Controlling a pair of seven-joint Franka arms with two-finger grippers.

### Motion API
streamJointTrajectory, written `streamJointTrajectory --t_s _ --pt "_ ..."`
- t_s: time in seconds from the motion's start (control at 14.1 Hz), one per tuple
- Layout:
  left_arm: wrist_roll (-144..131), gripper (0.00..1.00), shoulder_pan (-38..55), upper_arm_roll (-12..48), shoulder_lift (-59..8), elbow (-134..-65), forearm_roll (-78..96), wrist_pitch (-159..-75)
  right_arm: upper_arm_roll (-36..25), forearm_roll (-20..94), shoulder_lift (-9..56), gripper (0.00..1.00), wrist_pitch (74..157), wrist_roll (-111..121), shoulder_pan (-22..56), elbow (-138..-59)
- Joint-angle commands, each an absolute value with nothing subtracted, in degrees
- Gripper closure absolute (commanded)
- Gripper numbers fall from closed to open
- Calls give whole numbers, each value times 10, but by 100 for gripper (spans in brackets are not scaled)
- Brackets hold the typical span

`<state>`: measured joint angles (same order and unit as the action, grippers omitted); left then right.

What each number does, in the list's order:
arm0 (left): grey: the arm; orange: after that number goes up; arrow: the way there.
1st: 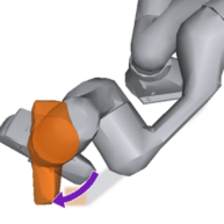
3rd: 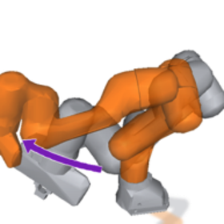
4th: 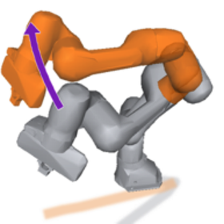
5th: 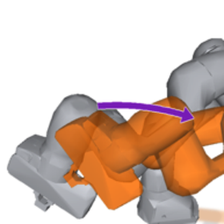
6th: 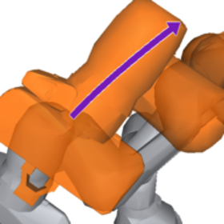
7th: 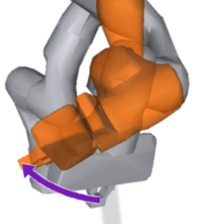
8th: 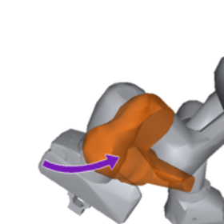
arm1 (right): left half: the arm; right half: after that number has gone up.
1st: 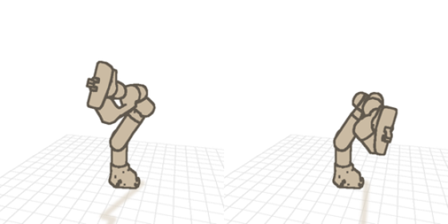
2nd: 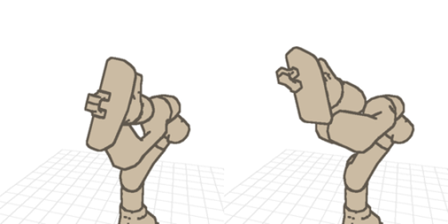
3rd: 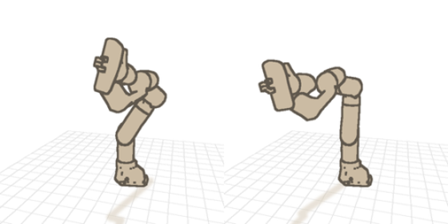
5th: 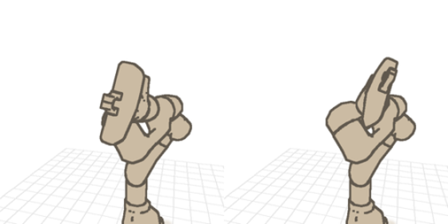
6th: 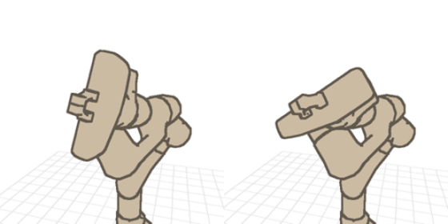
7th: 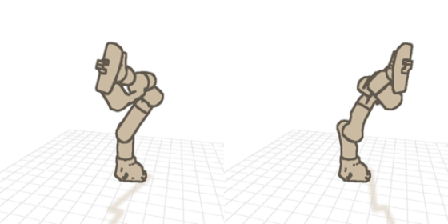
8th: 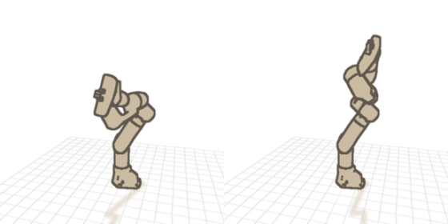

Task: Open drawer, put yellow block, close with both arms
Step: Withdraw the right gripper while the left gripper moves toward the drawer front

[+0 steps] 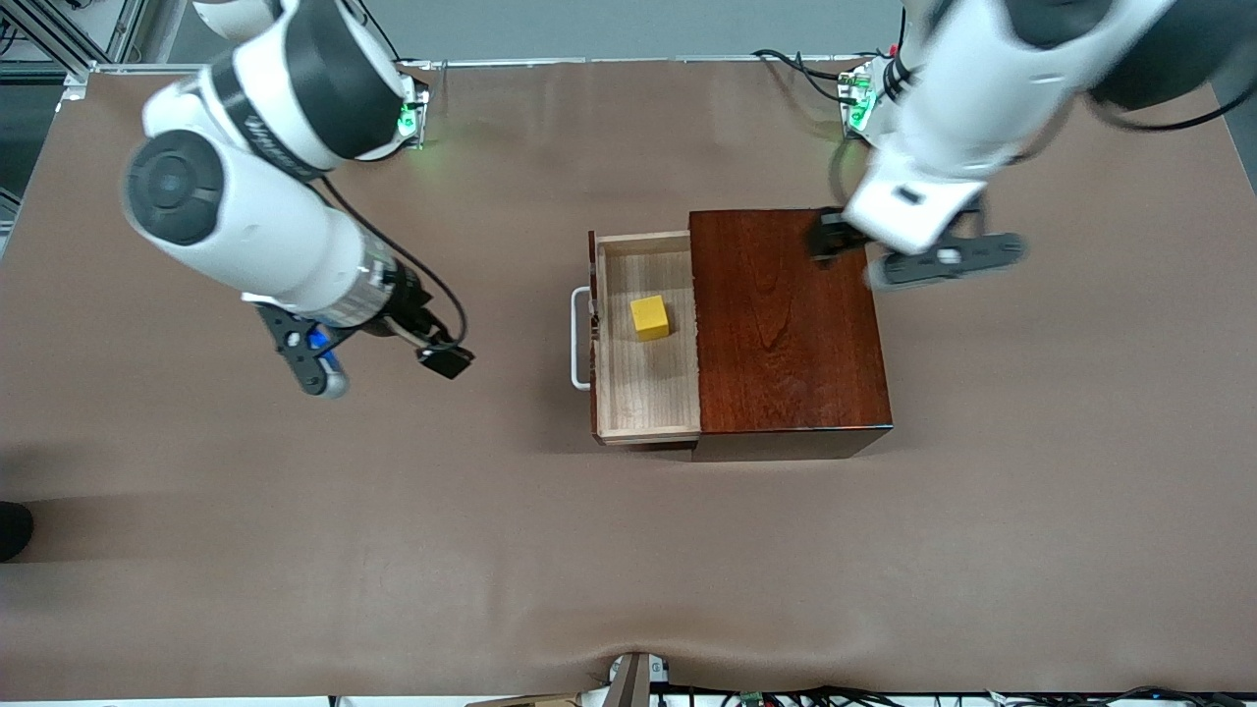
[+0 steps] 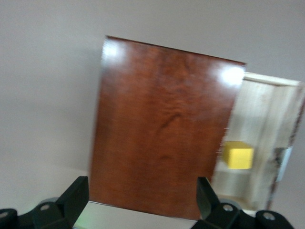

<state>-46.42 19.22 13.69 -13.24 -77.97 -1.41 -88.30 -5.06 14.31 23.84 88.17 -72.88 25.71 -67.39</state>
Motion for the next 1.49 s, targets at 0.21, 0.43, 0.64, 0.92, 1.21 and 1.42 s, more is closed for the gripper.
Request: streamJointTrajectory --t_s 0.21,0.43,0.64,0.92,1.21,1.42 --pt "-624 0 284 126 -235 -701 -23 -972 -42 136 207 0 854 -625 212 -678" --pt "-709 0 323 126 -267 -691 -25 -1028 -42 132 195 0 826 -549 190 -674" --pt "-781 0 416 58 -311 -668 -51 -1063 -42 124 183 0 809 -488 170 -674" --pt "-886 0 539 -49 -389 -608 -49 -1110 -42 101 144 0 794 -400 156 -678" --pt "-959 0 569 -68 -434 -592 -50 -1162 -37 46 122 0 768 -325 141 -683" --pt "-990 0 612 -105 -460 -592 -50 -1181 -40 37 101 0 764 -259 131 -703"
